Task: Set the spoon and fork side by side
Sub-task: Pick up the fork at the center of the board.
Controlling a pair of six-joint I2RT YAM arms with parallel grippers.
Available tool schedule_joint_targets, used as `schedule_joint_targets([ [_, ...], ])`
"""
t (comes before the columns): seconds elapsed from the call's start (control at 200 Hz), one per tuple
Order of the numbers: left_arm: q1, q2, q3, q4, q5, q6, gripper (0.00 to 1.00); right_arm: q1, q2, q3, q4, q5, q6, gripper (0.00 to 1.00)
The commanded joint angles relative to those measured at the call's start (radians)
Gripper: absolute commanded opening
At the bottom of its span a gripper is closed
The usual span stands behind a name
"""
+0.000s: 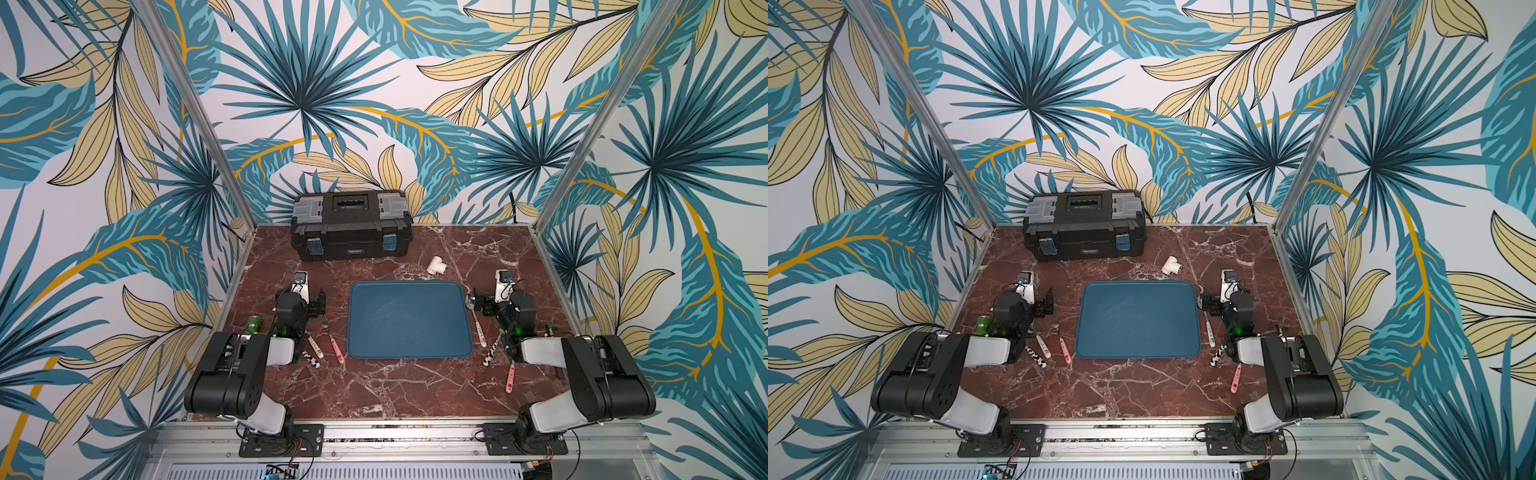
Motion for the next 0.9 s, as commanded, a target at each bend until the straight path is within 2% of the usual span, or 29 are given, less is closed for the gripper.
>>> schedule_joint_targets([
  [0.0,-0.002,-0.013,0.036,-0.004,0.008,0.007,1.00,-0.003,-0.003,0.012,-0.012,-0.003,0.009,1.00],
  [0.706,-0.003,-0.022,0.045,-0.005,0.008,0.010,1.00,-0.004,-0.002,0.015,-0.019,0.009,0.014,0.99],
  [0.746,-0.004,-0.049,0.070,-0.062,0.008,0.015,1.00,-0.004,-0.003,0.016,-0.019,0.009,0.015,0.99],
  [0.822,-0.005,-0.123,0.167,-0.312,-0.006,0.003,1.00,-0.004,-0.003,0.015,-0.019,0.009,0.016,1.00],
  [0.897,-0.008,-0.199,0.224,-0.428,-0.010,-0.011,1.00,-0.003,-0.002,0.015,-0.019,0.010,0.016,1.00],
])
